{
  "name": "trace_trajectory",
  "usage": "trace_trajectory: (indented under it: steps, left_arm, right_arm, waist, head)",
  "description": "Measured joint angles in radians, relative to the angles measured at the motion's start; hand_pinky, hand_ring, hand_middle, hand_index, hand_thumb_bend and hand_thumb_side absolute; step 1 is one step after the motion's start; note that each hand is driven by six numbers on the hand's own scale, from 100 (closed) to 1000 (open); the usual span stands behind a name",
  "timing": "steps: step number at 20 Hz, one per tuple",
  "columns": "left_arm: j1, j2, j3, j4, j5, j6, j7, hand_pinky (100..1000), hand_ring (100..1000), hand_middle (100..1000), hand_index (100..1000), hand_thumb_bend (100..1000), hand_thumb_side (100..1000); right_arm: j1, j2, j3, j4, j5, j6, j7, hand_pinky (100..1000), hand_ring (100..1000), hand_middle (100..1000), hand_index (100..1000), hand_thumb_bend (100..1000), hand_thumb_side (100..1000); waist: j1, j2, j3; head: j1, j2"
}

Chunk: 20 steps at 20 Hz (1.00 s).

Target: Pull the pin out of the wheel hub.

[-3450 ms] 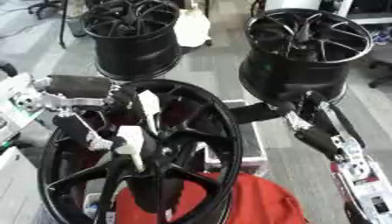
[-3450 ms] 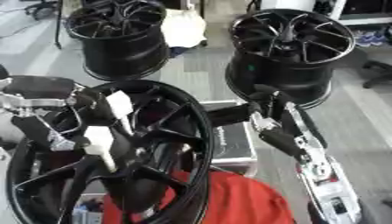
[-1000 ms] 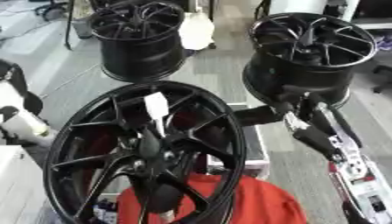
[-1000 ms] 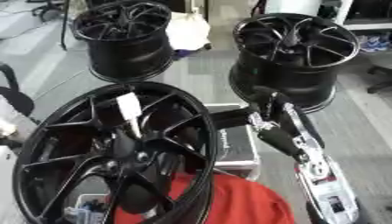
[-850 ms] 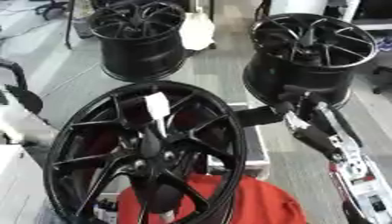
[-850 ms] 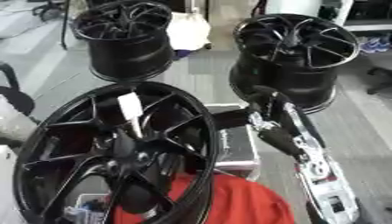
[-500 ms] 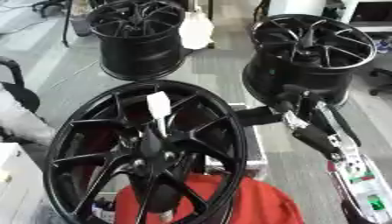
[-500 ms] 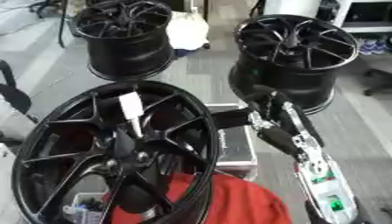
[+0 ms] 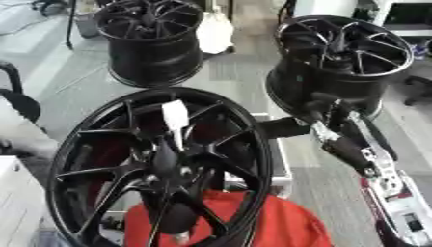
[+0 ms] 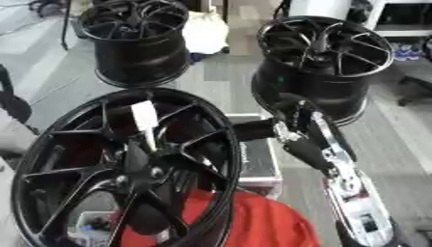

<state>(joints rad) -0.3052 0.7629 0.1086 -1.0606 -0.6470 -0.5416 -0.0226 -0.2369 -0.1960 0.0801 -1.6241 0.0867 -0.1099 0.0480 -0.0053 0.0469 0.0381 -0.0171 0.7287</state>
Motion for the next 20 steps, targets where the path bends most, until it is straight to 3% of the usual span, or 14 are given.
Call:
trace_trajectory:
  steps: [5,11,15,20]
  left_arm:
    - [0.062,-0.115,0.055,-0.195,0.296,0.070,-0.059,680,620,683,830,100,641]
    - [0.108,-0.292,0.123,-0.434,0.621,0.227,-0.182,651,599,657,816,100,667]
    - [0.111,-0.405,0.176,-0.535,0.690,0.334,-0.186,639,590,642,810,100,682]
    - [0.115,-0.512,0.217,-0.585,0.699,0.431,-0.151,634,584,634,809,100,693]
  right_arm:
    - [0.000,0.007,0.000,0.000,-0.001,0.000,-0.001,669,662,717,857,100,361]
    - [-0.001,0.009,-0.001,0.000,-0.001,-0.001,-0.002,669,662,716,857,100,361]
    - [-0.002,0.013,-0.006,0.000,-0.001,-0.002,-0.004,669,663,717,857,100,362]
    - [-0.004,0.015,-0.007,0.000,-0.001,0.000,-0.009,669,663,716,857,100,361]
  waist:
    - [-0.006,0.006,0.007]
    - [-0.018,0.017,0.016]
    - [-0.021,0.020,0.024]
    - [-0.021,0.022,0.028]
  head:
    - [-0.007,0.000]
    - [-0.014,-0.001]
    - [-0.016,-0.002]
    - [-0.024,-0.010]
